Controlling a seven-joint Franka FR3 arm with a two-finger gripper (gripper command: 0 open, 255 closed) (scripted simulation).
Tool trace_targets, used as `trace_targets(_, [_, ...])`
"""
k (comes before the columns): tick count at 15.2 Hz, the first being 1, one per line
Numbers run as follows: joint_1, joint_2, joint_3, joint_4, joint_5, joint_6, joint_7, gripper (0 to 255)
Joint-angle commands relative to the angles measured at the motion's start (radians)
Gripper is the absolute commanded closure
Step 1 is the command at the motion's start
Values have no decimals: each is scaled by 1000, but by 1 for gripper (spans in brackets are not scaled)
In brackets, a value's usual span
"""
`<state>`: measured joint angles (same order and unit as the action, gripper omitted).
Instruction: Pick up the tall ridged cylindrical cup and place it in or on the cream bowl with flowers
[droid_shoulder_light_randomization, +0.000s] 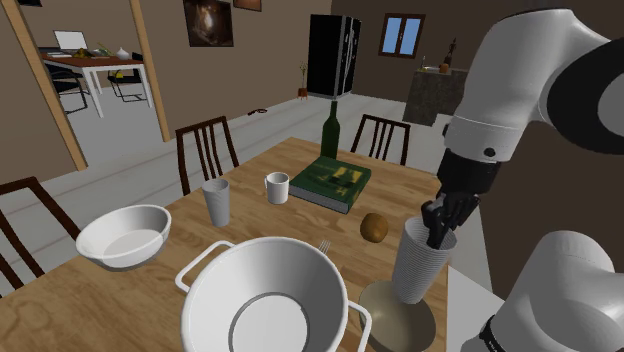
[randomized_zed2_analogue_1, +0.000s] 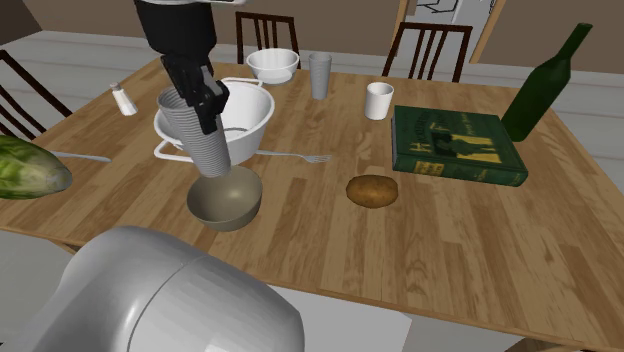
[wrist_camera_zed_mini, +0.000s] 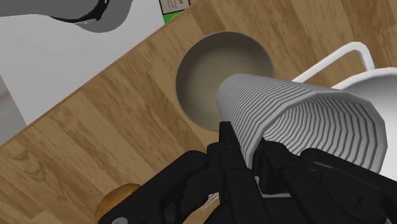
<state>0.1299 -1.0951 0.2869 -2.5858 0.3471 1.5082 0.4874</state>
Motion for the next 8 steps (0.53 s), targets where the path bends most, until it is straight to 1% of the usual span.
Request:
trace_targets(1, [2, -6, 6, -29, 5, 23, -5, 255])
trace_targets(8, [15, -32, 33, -131, 33, 98, -14, 255])
